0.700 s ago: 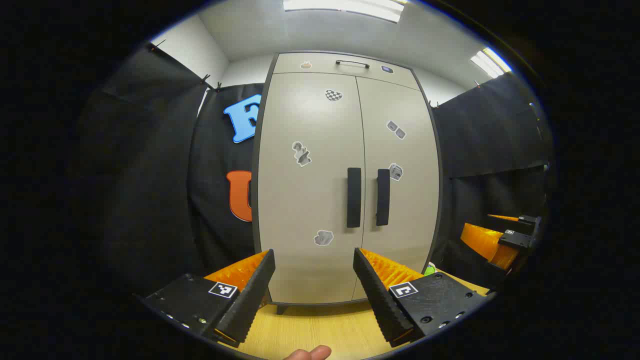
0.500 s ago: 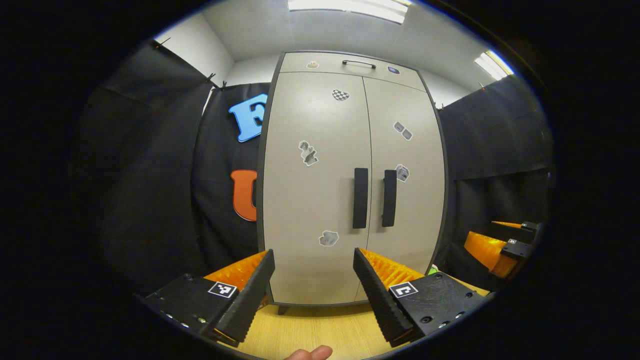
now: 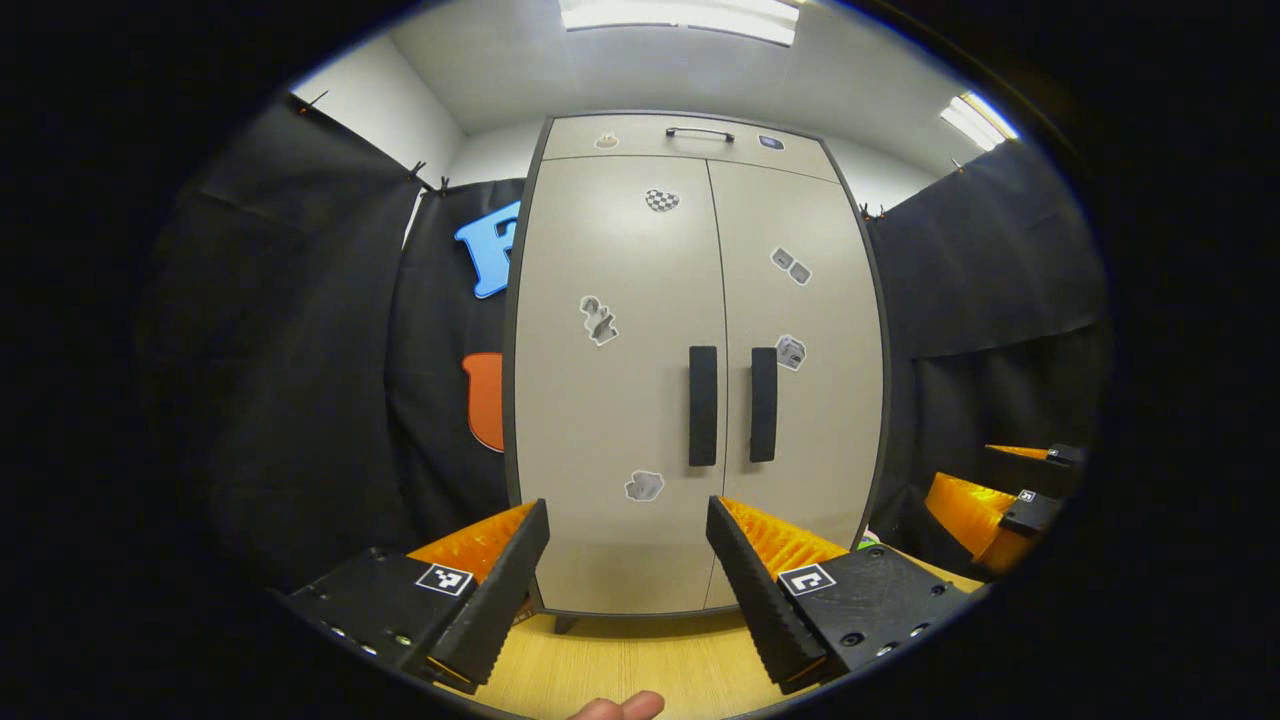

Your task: Open the right door of the double-door shoe cabinet with the right hand, and open the left door with the left hand.

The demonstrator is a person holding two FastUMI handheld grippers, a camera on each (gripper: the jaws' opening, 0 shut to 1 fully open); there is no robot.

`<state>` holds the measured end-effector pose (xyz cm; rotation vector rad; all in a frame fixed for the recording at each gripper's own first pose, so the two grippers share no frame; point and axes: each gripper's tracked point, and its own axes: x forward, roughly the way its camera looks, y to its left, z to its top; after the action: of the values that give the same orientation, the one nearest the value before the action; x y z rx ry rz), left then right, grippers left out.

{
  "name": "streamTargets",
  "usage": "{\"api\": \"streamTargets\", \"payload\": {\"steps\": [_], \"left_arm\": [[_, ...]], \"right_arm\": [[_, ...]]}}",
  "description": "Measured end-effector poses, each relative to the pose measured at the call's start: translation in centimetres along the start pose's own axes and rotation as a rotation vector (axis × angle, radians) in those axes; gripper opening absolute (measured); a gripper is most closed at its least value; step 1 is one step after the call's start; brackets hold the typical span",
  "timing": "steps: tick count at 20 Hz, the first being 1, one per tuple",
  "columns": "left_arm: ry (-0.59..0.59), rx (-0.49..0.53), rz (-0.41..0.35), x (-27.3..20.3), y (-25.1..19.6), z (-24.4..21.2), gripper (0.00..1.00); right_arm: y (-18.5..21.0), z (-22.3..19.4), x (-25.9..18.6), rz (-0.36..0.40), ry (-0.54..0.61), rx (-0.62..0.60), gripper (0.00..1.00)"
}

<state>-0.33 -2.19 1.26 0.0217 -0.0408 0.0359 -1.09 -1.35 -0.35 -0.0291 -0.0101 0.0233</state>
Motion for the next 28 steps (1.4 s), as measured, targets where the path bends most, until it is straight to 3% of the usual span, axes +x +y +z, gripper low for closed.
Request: {"api": "streamTargets", "payload": {"steps": [5,10,16,22,28], "left_arm": [[0.007,-0.021,-0.038,0.3,-1.4,-0.2,0.95],[-0.012,-0.019,-0.034,0.8,-1.0,0.4,0.95],[-0.014,-0.016,-0.034,1.3,-0.5,0.5,0.95],[-0.015,-0.006,-0.035,0.7,0.2,0.7,0.95],[-0.001,0.000,-0.063,-1.3,0.4,0.0,0.95]], "right_arm": [[-1.5,0.0,0.4,-0.037,-0.015,0.069,0.99],[-2.6,0.2,0.7,-0.075,-0.031,0.062,0.98],[-0.9,0.4,1.4,-0.049,-0.014,0.029,0.99],[1.1,0.3,4.7,-0.015,0.010,0.023,0.99],[1.7,3.5,9.8,-0.026,-0.044,-0.003,0.99]]}}
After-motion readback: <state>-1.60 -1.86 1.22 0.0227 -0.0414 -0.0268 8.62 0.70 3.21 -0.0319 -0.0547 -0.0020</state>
